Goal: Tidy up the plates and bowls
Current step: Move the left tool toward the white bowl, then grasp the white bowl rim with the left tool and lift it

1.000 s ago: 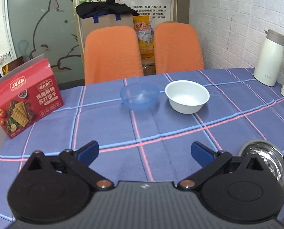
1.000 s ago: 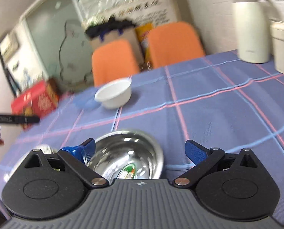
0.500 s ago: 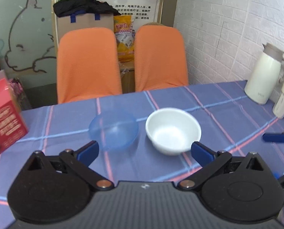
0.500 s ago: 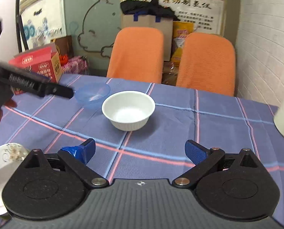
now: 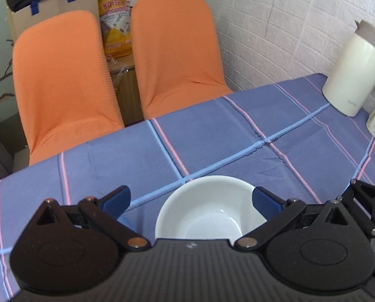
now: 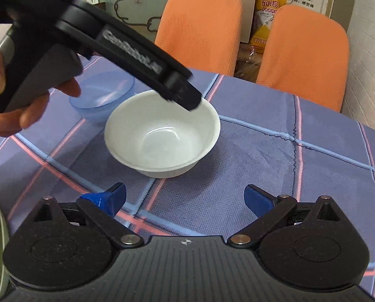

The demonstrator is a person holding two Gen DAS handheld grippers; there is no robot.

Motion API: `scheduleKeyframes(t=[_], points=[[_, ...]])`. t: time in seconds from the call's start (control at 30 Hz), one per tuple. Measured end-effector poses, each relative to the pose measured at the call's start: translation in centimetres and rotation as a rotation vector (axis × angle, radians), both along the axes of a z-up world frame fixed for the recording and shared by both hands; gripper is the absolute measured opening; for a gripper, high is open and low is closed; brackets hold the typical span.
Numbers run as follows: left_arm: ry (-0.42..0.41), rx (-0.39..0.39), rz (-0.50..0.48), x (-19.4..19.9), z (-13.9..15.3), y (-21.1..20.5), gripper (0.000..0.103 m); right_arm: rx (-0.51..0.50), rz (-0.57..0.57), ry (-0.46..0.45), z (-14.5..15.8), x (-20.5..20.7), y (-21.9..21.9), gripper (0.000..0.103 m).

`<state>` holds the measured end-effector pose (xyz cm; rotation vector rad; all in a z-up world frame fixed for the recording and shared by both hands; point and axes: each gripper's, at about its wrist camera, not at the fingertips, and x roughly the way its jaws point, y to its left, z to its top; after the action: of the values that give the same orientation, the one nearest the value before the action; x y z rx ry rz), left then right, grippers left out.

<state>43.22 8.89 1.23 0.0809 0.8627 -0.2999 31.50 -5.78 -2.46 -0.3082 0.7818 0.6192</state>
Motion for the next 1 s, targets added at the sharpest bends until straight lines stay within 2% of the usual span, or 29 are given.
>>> scheduleKeyframes(t=[0.3,0.37,0.43,0.47,0.53,0.63,0.83,1.0], points=[[0.009,0.061,-0.035,0.9,-2.4,-0.9,0.089,-0.001,-0.002,0.031,-1.0,1.6,1.3,0.087],[0.020,0.050,-0.044,0.8,-2.7,-0.8,0.081,0.025,0.014,0.045,-1.1,1.7,1.4,0.086],[0.043,0.038,-0.047,0.9,-3.1,-0.8,0.064,0.079,0.050,0.061,-0.8,1.7,1.5,0.086],[0.054,0.036,-0.039,0.9,-3.3,-0.7,0.062,0.093,0.058,0.056,-0.7,1.7,1.5,0.085],[0.067,0.032,-0.021,0.9,-3.7,-0.5,0.052,0.062,0.071,0.013,-0.5,1.4,2.1,0.085],[0.075,0.005,-0.004,0.8,-3.6,-0.1,0.051,0.022,0.091,-0.044,-0.5,0.7,3.1,0.084],[0.080,-0.009,0.001,0.4,-2.9,-0.1,0.051,0.044,0.087,-0.080,0.7,-0.3,3.1,0.085],[0.054,-0.026,0.000,-0.9,-1.0,-0.6,0.051,0.053,0.076,-0.105,2.1,-1.8,2.5,0.085]])
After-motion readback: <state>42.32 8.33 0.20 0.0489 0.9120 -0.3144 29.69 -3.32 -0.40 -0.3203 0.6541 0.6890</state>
